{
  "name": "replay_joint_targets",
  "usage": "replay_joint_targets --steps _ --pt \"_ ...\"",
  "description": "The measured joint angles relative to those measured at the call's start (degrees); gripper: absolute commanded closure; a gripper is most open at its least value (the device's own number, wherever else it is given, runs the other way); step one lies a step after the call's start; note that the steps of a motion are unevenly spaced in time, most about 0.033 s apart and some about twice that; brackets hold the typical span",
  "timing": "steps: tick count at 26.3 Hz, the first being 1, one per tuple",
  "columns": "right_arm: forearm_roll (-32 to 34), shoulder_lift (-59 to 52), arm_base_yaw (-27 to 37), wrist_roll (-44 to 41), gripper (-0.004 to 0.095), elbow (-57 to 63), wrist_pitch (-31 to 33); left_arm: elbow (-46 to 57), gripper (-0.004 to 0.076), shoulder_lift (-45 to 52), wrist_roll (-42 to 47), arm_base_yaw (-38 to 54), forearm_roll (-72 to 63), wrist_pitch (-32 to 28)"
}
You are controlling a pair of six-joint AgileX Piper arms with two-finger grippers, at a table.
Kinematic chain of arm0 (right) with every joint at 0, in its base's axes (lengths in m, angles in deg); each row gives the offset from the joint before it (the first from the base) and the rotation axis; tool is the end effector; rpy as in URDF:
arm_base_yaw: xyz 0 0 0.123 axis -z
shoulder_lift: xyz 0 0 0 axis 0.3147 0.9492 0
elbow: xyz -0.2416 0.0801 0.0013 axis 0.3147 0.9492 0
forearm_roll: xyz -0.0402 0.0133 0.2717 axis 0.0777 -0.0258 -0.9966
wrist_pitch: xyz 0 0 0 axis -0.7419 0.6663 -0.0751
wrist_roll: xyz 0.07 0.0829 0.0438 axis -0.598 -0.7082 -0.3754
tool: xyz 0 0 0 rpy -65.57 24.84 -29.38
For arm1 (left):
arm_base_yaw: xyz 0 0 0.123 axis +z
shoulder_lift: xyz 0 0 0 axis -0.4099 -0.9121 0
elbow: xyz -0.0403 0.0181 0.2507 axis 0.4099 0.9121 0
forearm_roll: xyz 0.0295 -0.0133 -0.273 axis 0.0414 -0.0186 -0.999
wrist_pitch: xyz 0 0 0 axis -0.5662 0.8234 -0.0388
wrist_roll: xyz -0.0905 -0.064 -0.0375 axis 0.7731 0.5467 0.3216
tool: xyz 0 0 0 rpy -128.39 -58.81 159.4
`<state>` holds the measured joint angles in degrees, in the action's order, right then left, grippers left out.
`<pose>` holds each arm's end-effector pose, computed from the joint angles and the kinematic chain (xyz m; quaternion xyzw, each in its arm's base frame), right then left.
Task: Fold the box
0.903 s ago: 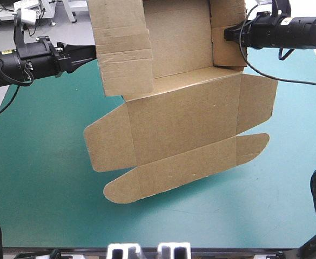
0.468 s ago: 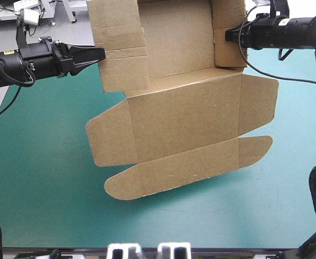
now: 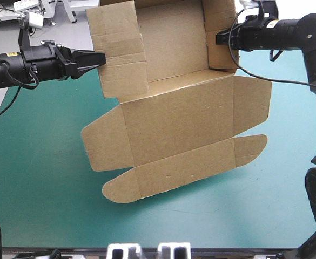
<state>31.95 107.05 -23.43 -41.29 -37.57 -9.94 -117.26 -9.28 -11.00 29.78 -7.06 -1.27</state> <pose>0.3974 0.0930 0.4504 -0.1502 0.8322 0.2484 0.4724 0.3059 -0.0718 0.4632 0.2030 0.7643 -0.4154 0.4495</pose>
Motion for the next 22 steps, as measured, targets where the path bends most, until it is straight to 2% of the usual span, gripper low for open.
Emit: replay_joint_targets --steps 9,11,13,15,16,17,22 --pt "4.0 0.0 -4.4 -3.6 0.0915 0.1 -1.0 0.0 0.0402 0.0 7.9 -6.2 15.7 -7.4" --pt "4.5 0.0 -5.0 -4.0 0.0915 0.1 -1.2 0.0 0.0425 0.0 10.4 -7.5 19.9 -9.2" --pt "5.0 0.0 -5.9 -4.5 0.0911 0.1 -1.5 0.0 0.0467 0.0 13.5 -8.5 24.2 -11.0" --pt "5.6 0.0 -7.0 -4.9 0.0911 0.1 -1.7 0.0 0.0554 -0.1 16.0 -9.0 27.4 -12.4" --pt "6.1 0.0 -7.6 -5.3 0.0911 0.2 -1.8 0.0 0.0617 -0.1 17.2 -9.0 28.7 -12.9" --pt "6.7 0.0 -8.2 -5.7 0.0911 0.2 -1.9 0.0 0.0731 -0.2 17.9 -9.1 29.7 -13.2" --pt "16.0 0.0 -12.6 -12.5 0.0911 0.2 -0.2 0.1 0.0734 -2.5 19.8 -9.1 33.6 -13.2"
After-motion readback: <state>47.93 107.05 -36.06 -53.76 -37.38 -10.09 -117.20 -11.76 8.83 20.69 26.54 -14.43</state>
